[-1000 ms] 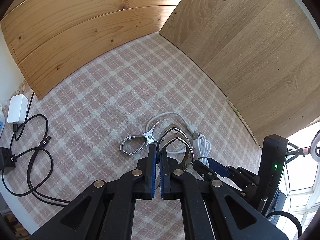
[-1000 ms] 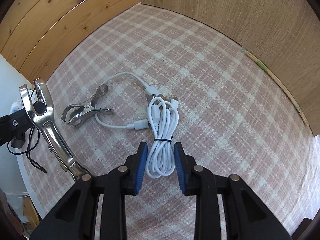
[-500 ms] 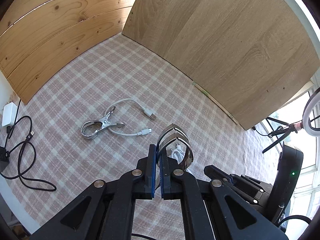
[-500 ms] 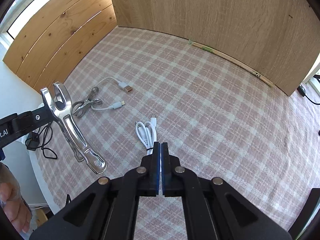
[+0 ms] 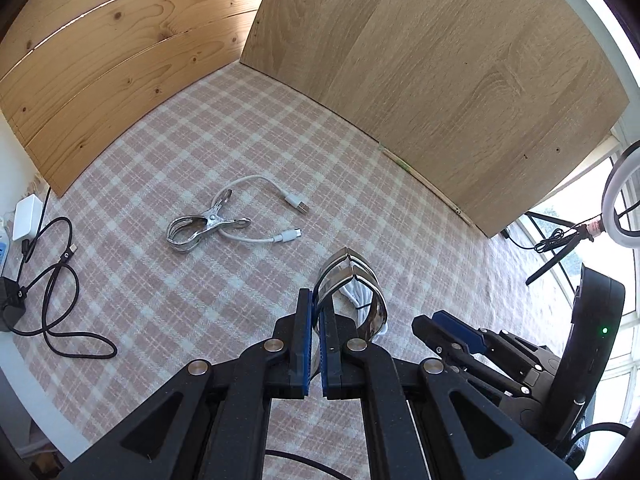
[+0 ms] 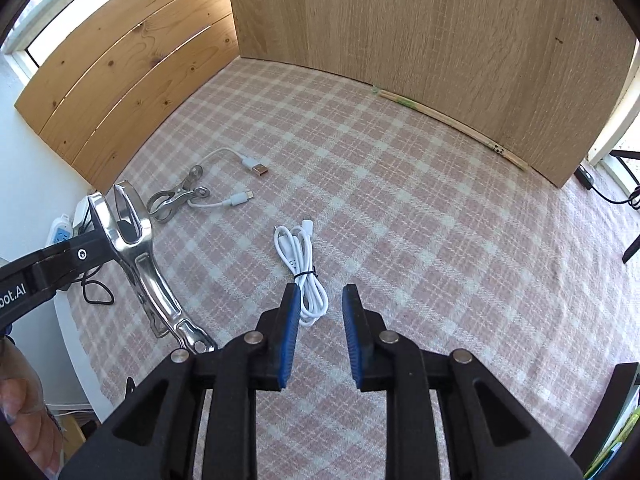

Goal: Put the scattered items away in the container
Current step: 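Lift and carry the white cable and metal clip over the black tray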

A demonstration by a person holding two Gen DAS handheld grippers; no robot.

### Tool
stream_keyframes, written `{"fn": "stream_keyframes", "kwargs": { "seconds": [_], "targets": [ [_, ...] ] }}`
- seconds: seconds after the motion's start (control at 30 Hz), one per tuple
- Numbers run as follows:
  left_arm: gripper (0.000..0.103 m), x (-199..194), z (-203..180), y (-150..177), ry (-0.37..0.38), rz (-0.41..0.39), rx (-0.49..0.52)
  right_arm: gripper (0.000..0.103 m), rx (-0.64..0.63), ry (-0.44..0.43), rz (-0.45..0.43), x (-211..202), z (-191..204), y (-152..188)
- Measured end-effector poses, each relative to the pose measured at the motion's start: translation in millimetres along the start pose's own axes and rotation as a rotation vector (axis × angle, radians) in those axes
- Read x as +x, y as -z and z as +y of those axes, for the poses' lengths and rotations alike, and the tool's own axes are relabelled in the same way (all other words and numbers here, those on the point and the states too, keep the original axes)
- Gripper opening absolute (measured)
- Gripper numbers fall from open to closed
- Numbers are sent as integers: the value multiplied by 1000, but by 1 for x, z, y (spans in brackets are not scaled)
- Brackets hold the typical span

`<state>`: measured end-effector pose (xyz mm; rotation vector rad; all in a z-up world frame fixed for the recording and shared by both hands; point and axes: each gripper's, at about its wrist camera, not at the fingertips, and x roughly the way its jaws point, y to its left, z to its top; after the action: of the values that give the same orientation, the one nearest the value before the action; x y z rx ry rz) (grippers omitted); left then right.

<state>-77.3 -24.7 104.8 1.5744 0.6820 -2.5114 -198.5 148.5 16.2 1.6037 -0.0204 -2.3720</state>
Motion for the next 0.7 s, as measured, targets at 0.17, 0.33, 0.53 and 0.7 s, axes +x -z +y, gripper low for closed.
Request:
{"fn": "stream_keyframes", "kwargs": {
  "seconds": [0.17, 0.33, 0.53, 0.7],
  "targets": [
    [2, -12, -42, 10, 42, -7, 70, 21, 74, 28, -67, -44, -27, 18],
    [2, -17, -109, 27, 108, 2, 181, 31, 187, 68, -132, -99, -79, 55],
    [2, -18, -204, 66, 207, 47, 345, 32, 341, 174, -194, -169, -155, 115],
    [2, -14, -293, 113, 293, 105, 483, 32, 488, 273, -224, -219, -217, 182]
  ]
}}
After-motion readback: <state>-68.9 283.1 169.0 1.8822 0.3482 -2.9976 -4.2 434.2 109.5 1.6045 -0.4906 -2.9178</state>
